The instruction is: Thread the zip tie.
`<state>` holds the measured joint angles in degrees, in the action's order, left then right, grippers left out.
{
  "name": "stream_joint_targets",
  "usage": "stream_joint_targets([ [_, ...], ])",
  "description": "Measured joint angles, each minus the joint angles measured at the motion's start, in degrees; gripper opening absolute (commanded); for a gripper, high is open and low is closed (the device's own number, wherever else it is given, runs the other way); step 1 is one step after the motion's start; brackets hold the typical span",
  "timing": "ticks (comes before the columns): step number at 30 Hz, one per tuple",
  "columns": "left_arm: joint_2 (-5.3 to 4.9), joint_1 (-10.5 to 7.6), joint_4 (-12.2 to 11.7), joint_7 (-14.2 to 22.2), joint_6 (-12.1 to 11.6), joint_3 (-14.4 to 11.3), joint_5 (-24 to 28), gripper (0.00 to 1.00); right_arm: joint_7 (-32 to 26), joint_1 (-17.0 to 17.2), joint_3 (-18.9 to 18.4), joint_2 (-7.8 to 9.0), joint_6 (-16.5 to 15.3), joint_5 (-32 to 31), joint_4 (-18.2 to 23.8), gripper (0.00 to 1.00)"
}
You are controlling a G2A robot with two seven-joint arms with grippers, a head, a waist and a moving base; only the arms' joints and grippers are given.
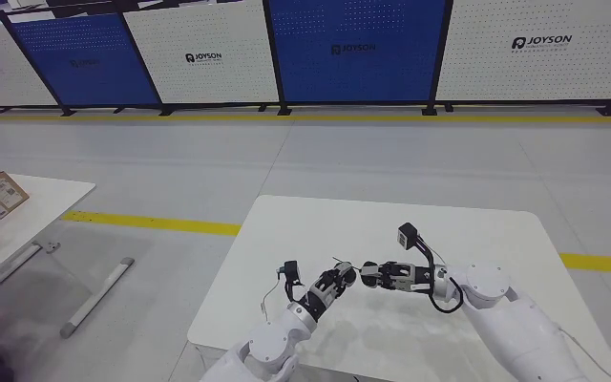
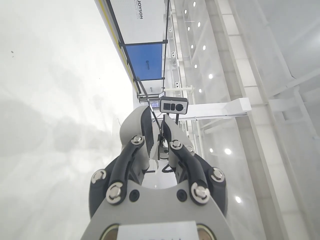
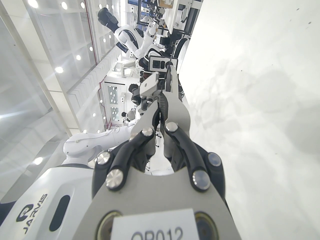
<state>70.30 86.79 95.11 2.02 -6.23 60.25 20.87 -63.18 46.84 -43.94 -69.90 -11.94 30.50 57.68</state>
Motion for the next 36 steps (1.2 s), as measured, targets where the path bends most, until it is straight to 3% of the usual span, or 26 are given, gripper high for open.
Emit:
stream_joint_targets([
  [6, 0.11, -0.15, -0.3, -0.2, 0.4, 0.0, -0.5, 0.32, 0.0, 0.0, 0.0, 0.0, 0.0, 0.0, 0.0, 0.0],
  [19, 0.77, -1.64, -1.5, -2.0, 0.8, -0.4, 0.6, 0.22, 0.0, 0.0, 0.0, 0.0, 0.0, 0.0, 0.0, 0.0],
  [22, 0.96, -2.03, -1.9, -2.5, 0.7, -0.6, 0.7, 0.26, 0.0, 0.0, 0.0, 0.0, 0.0, 0.0, 0.0, 0.0],
  [25, 1.1, -2.2, -2.1, -2.8, 0.4, -0.6, 0.9, 0.22, 0.0, 0.0, 0.0, 0.0, 0.0, 0.0, 0.0, 0.0],
  [36, 0.97, -0.58, -0.8, -0.8, -2.3, 1.1, 1.9, 0.2, 0.0, 0.0, 0.0, 0.0, 0.0, 0.0, 0.0, 0.0],
])
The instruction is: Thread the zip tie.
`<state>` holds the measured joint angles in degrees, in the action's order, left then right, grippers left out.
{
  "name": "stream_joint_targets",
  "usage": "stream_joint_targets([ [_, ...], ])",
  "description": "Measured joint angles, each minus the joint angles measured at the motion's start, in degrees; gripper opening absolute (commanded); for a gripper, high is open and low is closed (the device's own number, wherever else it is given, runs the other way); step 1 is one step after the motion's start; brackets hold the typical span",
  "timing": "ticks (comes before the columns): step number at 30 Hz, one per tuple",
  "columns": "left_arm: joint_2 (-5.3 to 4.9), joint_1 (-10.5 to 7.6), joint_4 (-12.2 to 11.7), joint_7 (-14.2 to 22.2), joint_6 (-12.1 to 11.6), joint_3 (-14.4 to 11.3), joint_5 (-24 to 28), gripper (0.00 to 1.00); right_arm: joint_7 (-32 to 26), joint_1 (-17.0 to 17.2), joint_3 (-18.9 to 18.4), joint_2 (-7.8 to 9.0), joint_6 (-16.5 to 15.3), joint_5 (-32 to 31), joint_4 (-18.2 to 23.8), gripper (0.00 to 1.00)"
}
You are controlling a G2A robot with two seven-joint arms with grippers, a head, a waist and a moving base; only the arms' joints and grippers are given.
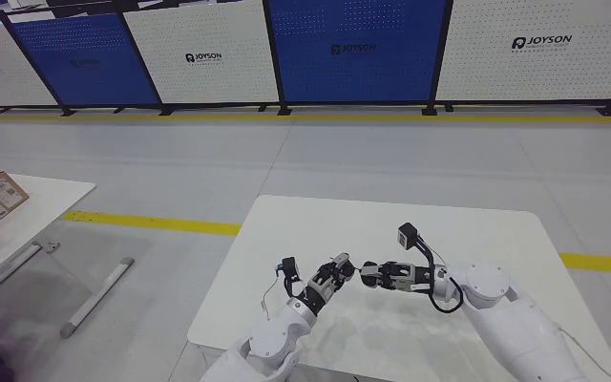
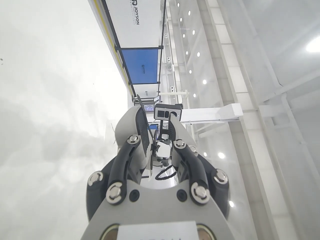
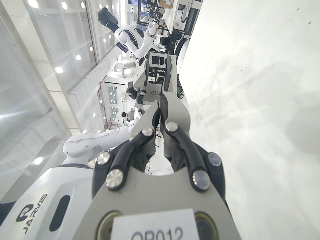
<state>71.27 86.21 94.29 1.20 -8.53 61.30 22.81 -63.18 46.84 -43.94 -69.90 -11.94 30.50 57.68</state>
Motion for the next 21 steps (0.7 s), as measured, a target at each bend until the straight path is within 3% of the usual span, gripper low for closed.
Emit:
stream_joint_targets([
  [7, -0.14, 1.12, 0.0, 1.2, -2.0, 0.4, -2.0, 0.17, 0.0, 0.0, 0.0, 0.0, 0.0, 0.0, 0.0, 0.0],
  [14, 0.15, 0.5, -0.3, 0.2, -1.5, -0.1, -2.5, 0.15, 0.0, 0.0, 0.0, 0.0, 0.0, 0.0, 0.0, 0.0],
  [21, 0.41, 0.12, -0.6, -0.5, -1.2, -0.7, -3.2, 0.05, 0.0, 0.0, 0.0, 0.0, 0.0, 0.0, 0.0, 0.0],
])
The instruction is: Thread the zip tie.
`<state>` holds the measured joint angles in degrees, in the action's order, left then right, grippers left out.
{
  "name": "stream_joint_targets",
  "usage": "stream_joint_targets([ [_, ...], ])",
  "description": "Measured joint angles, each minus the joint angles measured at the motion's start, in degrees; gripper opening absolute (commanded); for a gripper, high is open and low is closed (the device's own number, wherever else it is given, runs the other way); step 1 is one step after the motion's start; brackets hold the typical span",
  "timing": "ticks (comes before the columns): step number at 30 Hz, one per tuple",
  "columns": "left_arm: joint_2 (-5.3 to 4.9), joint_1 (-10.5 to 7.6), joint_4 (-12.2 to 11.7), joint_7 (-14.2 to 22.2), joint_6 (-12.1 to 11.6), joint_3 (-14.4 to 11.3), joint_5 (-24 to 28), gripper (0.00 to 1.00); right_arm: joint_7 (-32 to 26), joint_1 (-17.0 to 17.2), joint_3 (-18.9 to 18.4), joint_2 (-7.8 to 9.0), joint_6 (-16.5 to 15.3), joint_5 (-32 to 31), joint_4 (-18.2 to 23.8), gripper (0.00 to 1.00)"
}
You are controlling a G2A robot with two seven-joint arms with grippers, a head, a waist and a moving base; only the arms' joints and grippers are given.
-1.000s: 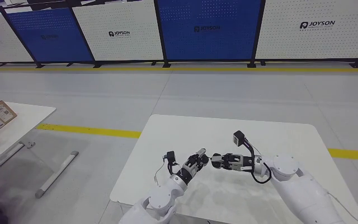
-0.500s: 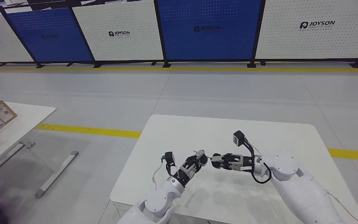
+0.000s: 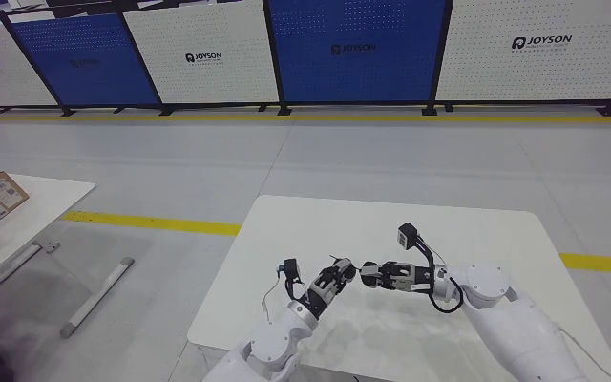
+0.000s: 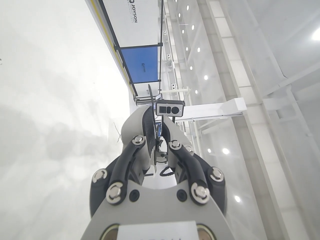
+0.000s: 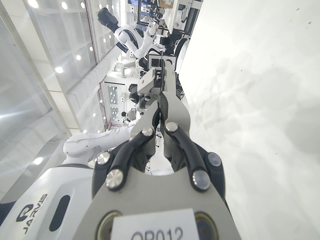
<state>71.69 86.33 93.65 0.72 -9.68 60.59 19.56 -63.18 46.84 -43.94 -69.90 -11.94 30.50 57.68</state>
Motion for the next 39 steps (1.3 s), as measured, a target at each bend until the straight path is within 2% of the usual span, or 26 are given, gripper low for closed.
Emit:
stream_joint_targets([
  [2, 0.04, 0.0, 0.0, 0.0, 0.0, 0.0, -0.1, 0.07, 0.0, 0.0, 0.0, 0.0, 0.0, 0.0, 0.0, 0.0],
  [6, 0.09, 0.02, 0.0, 0.0, 0.1, 0.0, -0.4, 0.0, 0.0, 0.0, 0.0, 0.0, 0.0, 0.0, 0.0, 0.0],
  [19, 0.28, 0.21, -0.2, -0.1, -0.1, 0.1, -1.3, 0.0, 0.0, 0.0, 0.0, 0.0, 0.0, 0.0, 0.0, 0.0],
  [20, 0.29, 0.24, -0.2, -0.2, -0.2, 0.1, -1.4, 0.0, 0.0, 0.0, 0.0, 0.0, 0.0, 0.0, 0.0, 0.16],
  [21, 0.3, 0.29, -0.2, -0.2, -0.2, 0.1, -1.5, 0.0, 0.0, 0.0, 0.0, 0.0, 0.0, 0.0, 0.0, 0.41],
  [22, 0.31, 0.36, -0.1, -0.2, -0.3, 0.1, -1.6, 0.0, 0.4, 0.3, -0.1, 0.0, 0.1, 0.0, 0.4, 1.0],
  [27, 0.36, 0.68, 0.1, -1.0, 0.0, 0.2, -2.6, 0.0, 1.8, 2.0, -1.8, 0.4, 0.1, 0.1, 2.3, 1.0],
  [32, 0.41, 0.97, 0.4, -3.3, 0.9, 0.5, -4.5, 0.0, 1.5, 4.2, -5.0, 1.39, -1.1, 0.6, 3.2, 1.0],
  [36, 0.51, 1.02, 0.2, -6.3, 2.2, 0.2, -8.2, 0.0, 1.6, 6.2, -7.9, 2.4, -1.8, 0.4, 4.4, 1.0],
  [39, 0.77, 0.87, -0.2, -9.6, 4.1, -1.0, -11.9, 0.0, 2.3, 7.9, -10.2, 3.12, -2.9, 0.1, 5.6, 1.0],
])
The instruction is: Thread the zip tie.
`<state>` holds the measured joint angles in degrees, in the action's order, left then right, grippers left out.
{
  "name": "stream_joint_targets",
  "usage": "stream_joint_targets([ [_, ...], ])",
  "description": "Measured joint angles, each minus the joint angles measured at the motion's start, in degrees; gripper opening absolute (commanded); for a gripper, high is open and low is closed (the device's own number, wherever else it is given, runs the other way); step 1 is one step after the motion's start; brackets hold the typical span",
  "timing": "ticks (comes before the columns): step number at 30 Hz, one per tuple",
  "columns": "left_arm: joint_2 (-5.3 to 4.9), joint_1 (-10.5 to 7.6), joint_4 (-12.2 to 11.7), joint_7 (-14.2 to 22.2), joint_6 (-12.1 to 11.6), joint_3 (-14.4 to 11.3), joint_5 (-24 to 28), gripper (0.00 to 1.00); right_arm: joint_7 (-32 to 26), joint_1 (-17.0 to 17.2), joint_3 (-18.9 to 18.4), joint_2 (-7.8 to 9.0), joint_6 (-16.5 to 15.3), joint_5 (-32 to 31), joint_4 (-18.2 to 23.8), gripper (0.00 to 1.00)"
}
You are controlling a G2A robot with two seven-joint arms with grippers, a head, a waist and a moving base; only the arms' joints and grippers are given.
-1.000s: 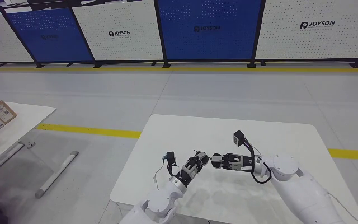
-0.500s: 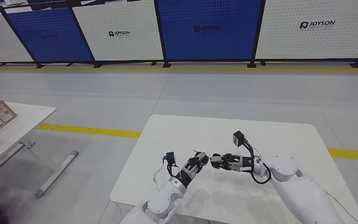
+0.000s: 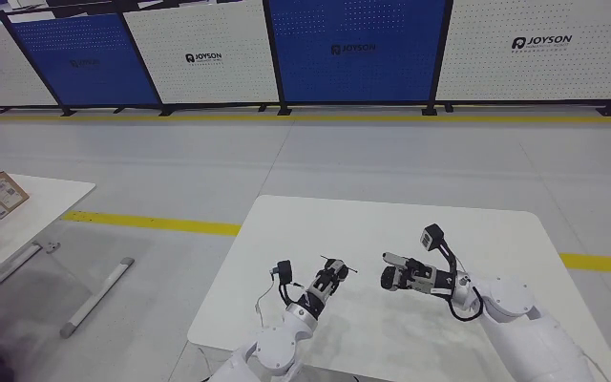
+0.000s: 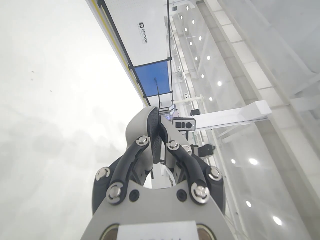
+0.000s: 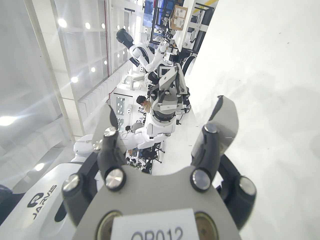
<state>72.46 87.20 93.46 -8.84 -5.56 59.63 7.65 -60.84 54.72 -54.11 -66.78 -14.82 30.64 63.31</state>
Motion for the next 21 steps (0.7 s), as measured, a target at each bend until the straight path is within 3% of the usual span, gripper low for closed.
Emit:
stream_joint_targets([
  [12, 0.05, -0.07, -0.1, -0.2, 0.7, -0.3, -0.3, 0.0, 0.0, 0.0, -0.1, 0.01, 0.0, 0.0, 0.0, 1.0],
  [15, -0.55, -0.31, 0.6, 4.5, 2.7, 1.8, -0.5, 0.0, 0.0, 0.0, -0.1, 0.01, 0.0, 0.0, 0.0, 1.0],
  [21, -2.88, 1.83, 4.5, 19.4, 7.5, 8.3, -4.3, 0.0, 0.0, 0.0, -0.1, 0.01, 0.0, 0.0, 0.0, 1.0],
])
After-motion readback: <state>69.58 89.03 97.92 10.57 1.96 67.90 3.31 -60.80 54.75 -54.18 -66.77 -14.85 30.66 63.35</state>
